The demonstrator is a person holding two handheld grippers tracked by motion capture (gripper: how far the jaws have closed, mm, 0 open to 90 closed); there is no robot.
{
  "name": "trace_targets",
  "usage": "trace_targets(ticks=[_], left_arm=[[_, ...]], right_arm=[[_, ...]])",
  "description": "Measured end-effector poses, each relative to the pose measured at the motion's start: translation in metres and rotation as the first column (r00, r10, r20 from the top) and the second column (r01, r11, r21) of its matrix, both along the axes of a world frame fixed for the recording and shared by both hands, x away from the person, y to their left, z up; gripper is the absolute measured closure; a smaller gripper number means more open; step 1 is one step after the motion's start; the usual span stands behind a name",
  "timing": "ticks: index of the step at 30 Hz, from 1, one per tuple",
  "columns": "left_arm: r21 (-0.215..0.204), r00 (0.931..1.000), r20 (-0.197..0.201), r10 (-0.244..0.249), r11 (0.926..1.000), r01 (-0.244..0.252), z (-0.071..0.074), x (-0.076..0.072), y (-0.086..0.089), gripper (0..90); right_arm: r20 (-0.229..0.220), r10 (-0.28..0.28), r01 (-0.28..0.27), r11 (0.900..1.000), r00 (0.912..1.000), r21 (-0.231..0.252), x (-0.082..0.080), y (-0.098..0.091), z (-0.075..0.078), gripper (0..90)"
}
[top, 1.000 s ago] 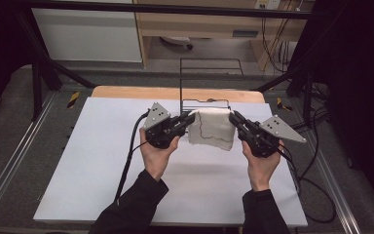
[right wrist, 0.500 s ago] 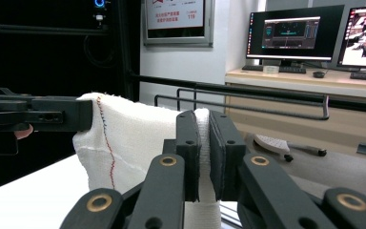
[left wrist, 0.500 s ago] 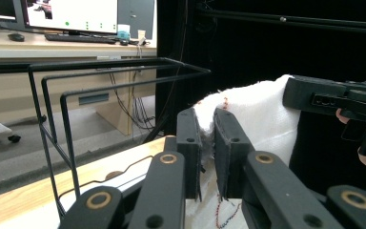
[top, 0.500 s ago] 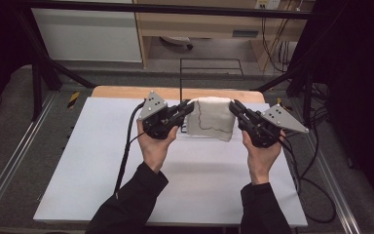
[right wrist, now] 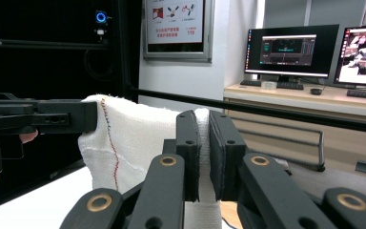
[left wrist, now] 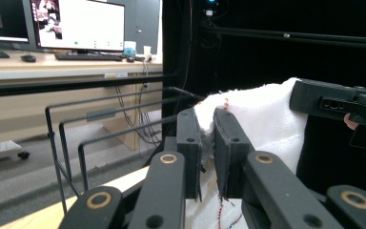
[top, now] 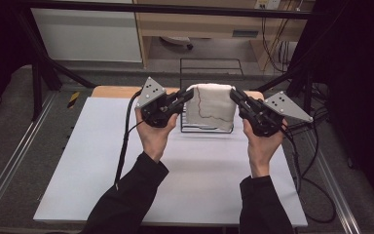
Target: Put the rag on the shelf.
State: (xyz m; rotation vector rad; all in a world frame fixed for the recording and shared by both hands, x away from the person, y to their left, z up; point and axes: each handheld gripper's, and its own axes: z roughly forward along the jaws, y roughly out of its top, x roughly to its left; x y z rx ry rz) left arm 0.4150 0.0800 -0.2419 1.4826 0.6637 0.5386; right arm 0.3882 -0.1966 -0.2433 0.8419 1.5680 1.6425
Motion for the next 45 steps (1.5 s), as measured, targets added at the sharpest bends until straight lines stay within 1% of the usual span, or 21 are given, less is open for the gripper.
trace_targets(ticks=[5, 11, 17, 24, 32, 34, 40, 41, 42, 45], left_arm=[[-0.008, 0.9998, 0.02, 0.008, 0.9999, -0.008, 0.008, 0.004, 0.0, 81.9], [-0.01, 0.9995, 0.028, 0.013, 0.9999, -0.013, 0.015, 0.009, -0.001, 81.9], [-0.012, 0.9987, 0.049, 0.017, 0.9998, -0.016, 0.029, 0.015, -0.001, 81.9], [-0.027, 0.9979, 0.063, 0.015, 0.9995, -0.014, 0.041, 0.02, -0.001, 81.9], [-0.033, 0.9972, 0.07, 0.027, 0.9992, -0.025, 0.056, 0.029, 0.0, 81.9], [-0.036, 0.9973, 0.067, 0.029, 0.999, -0.026, 0.059, 0.031, 0.0, 81.9], [-0.035, 0.9964, 0.075, 0.04, 0.9987, -0.037, 0.066, 0.037, 0.0, 81.9], [-0.042, 0.9966, 0.071, 0.041, 0.9984, -0.038, 0.067, 0.039, 0.0, 81.9], [-0.036, 0.9966, 0.072, 0.041, 0.9986, -0.039, 0.068, 0.041, 0.001, 81.9], [-0.035, 0.9961, 0.074, 0.049, 0.9983, -0.046, 0.071, 0.046, 0.0, 81.9]], right_arm=[[0.012, -0.001, 0.001, 1.0, 0.9999, 0.0, 0.004, 0.001, 0.008, 83.4], [0.022, -0.005, 0.004, 1.0, 0.9997, 0.007, 0.009, 0.002, 0.017, 83.4], [0.039, -0.01, 0.009, 0.9999, 0.9992, 0.006, 0.013, 0.002, 0.029, 83.4], [0.06, -0.011, 0.01, 0.9998, 0.9981, 0.018, 0.019, 0.002, 0.043, 83.3], [0.07, -0.014, 0.013, 0.9998, 0.9975, 0.012, 0.027, 0.005, 0.058, 83.3], [0.074, -0.015, 0.014, 0.9998, 0.9972, 0.013, 0.029, 0.005, 0.062, 83.4], [0.075, -0.021, 0.02, 0.9997, 0.9969, 0.012, 0.036, 0.007, 0.071, 83.3], [0.074, -0.023, 0.022, 0.9997, 0.997, 0.01, 0.037, 0.008, 0.072, 83.4], [0.074, -0.024, 0.023, 0.9997, 0.997, 0.011, 0.039, 0.008, 0.073, 83.3], [0.07, -0.027, 0.026, 0.9996, 0.9972, 0.011, 0.045, 0.009, 0.076, 83.3]])
